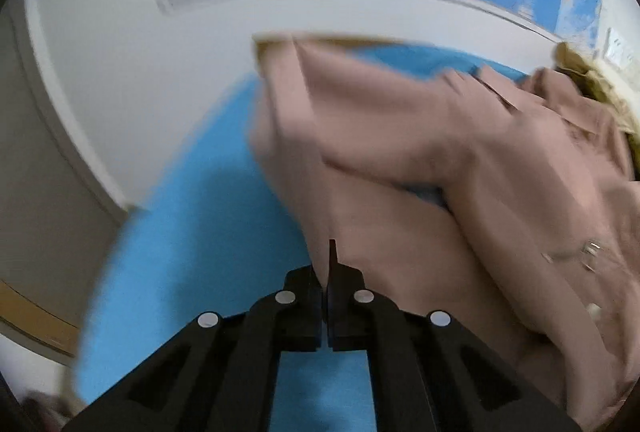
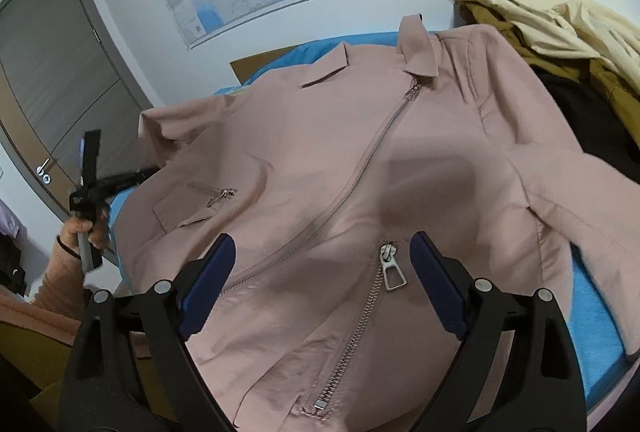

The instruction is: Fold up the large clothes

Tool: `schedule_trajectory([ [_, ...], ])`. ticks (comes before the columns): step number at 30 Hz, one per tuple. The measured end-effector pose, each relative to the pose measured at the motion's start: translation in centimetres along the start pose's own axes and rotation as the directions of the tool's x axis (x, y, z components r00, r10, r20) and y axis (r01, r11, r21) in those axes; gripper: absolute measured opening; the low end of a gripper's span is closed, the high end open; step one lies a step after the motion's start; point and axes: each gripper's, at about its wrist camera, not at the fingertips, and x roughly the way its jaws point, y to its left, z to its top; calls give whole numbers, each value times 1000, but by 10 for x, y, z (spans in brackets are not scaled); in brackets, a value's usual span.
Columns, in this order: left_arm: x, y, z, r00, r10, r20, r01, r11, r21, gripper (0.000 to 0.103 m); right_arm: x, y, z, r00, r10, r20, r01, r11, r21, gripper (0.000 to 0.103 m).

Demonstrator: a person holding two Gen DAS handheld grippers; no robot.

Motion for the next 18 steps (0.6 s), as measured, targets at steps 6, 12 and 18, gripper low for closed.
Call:
schedule_trajectory([
  [6,-43,8,38,880,446,165,-472,863,180,3,5,-7,20,1000,-15,-1,15,1000,-10,88],
  [12,-59,33,35,973,215,86,-221,974,59,64,42,-18,57,998,-38,-48,38,999,-16,84],
  [18,-97,29,39,969,-103,227,99,995,29,69,97,-43,105,988,-123,-88,124,992,3,76],
])
